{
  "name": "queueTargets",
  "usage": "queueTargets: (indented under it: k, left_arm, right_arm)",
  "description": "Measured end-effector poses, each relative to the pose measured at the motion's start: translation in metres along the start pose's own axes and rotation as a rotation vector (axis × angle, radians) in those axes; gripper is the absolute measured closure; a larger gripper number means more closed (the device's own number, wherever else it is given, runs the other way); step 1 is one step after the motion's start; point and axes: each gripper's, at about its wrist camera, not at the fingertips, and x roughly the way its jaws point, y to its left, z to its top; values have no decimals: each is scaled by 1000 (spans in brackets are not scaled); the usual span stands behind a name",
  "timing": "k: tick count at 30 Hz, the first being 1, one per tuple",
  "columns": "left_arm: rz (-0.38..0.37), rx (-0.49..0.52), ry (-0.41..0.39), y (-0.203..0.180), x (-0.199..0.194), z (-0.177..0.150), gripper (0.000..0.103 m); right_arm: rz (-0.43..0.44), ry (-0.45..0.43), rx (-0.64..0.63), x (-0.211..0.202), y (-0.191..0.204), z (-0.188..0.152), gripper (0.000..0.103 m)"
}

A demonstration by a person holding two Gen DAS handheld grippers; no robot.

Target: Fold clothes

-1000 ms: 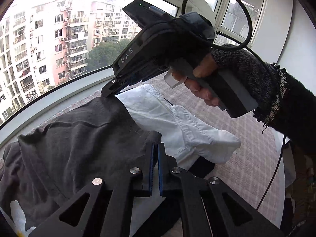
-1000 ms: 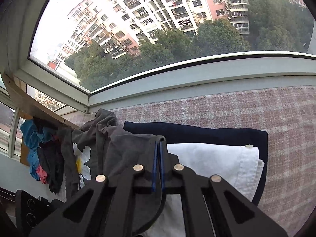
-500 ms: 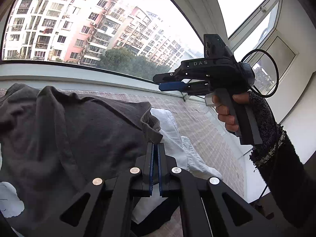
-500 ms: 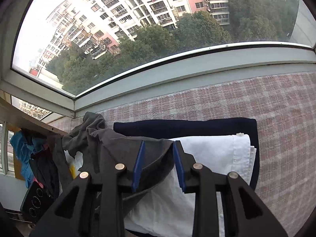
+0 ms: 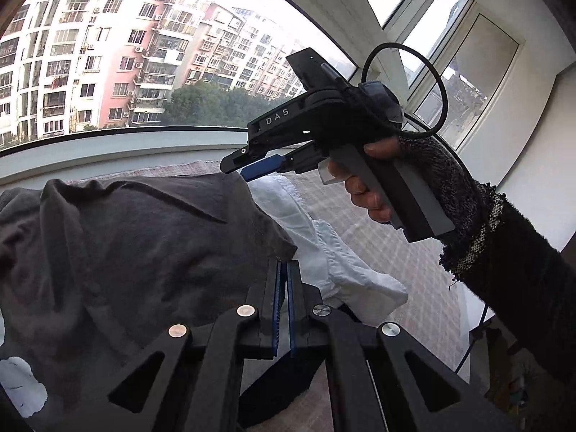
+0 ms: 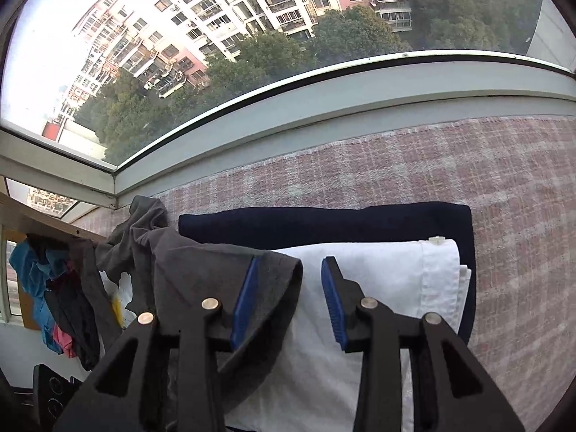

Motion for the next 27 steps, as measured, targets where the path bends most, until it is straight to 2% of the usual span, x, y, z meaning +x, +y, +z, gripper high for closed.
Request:
queueTargets:
  k: [2,3,4,5,8,12,15,20,24,27]
  left_arm:
    - [3,11,6,-2,1,1,100]
    - [17,24,15,-3,0,0,100]
    - [32,38,24,-4,-1,0,100]
    - [28,44,29,-5,-2,1,100]
    - [29,52,33,-10,-4,3,100]
    - [17,19,6,-4,-9,4,100]
    - [9,-26,-45,1,-21,4,100]
    - [46,-169,-159,24,-56,-14,101]
    - [90,-286,-198,55,-81,-39,103]
    - [101,-373,-203,77,-92,-58,103]
  right_arm:
    - [14,0,-24,5,4,-2,66]
    - [33,-4,-39,6,7,-3,73]
    - [40,-11,-61,6,11,-5,93]
    - [34,-20,-85,3,15,-6,95]
    - [28,-51,-120,-9,25,-7,96]
    - [88,-106,-90,-36,32,-1,96]
    - [142,-125,-73,-51,49,6,96]
    - [180,-120,-157,-49,121,14,96]
    - [192,-80,-274,-26,193,11,96]
    - [196,-20,-302,5,237,7,96]
